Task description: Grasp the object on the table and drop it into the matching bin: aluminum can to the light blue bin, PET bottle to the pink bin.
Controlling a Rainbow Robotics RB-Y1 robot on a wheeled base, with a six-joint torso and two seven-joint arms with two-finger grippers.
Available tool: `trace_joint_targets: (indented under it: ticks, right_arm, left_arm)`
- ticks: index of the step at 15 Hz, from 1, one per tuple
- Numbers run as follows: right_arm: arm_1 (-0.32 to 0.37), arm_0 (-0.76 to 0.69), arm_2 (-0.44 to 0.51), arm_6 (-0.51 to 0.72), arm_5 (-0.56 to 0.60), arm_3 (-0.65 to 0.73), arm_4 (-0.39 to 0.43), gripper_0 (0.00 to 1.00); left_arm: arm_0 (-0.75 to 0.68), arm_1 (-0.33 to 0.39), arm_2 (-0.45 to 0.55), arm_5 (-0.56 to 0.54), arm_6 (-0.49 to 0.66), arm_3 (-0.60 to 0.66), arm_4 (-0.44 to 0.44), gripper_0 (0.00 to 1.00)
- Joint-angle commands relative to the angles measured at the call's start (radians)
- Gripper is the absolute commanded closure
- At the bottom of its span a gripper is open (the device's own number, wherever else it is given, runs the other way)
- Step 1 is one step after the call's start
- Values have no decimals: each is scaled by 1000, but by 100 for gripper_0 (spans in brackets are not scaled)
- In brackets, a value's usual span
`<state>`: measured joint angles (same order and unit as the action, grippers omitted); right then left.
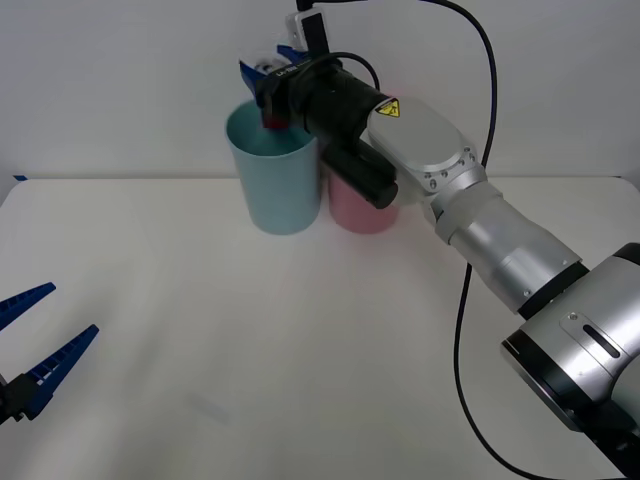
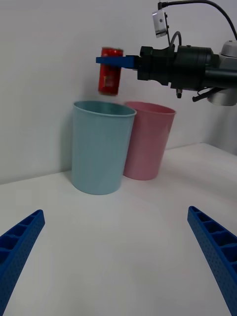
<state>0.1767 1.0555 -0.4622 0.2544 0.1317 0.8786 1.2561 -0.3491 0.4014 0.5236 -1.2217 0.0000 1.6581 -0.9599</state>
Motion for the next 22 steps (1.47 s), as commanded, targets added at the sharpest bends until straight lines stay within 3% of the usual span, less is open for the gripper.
trace_joint_targets:
  ticks: [1, 6, 12, 18, 22]
  right_arm:
    - [3, -2, 1, -4, 0, 3, -6, 0]
    - [30, -22, -1, -15, 14, 49, -35, 0]
    - [144, -177, -1, -17, 74, 284, -75, 0]
    - [359, -377, -1, -34, 204, 585, -210, 0]
    - [564, -548, -1, -98, 246, 795, -362, 0]
  left_arm:
    - [0, 0, 0, 0, 0, 0, 0, 0]
    - [0, 0, 0, 0, 0, 0, 0, 0]
    - [0, 0, 0, 0, 0, 0, 0, 0]
    - [0, 0, 0, 0, 0, 0, 0, 0]
    - [0, 0, 0, 0, 0, 0, 0, 0]
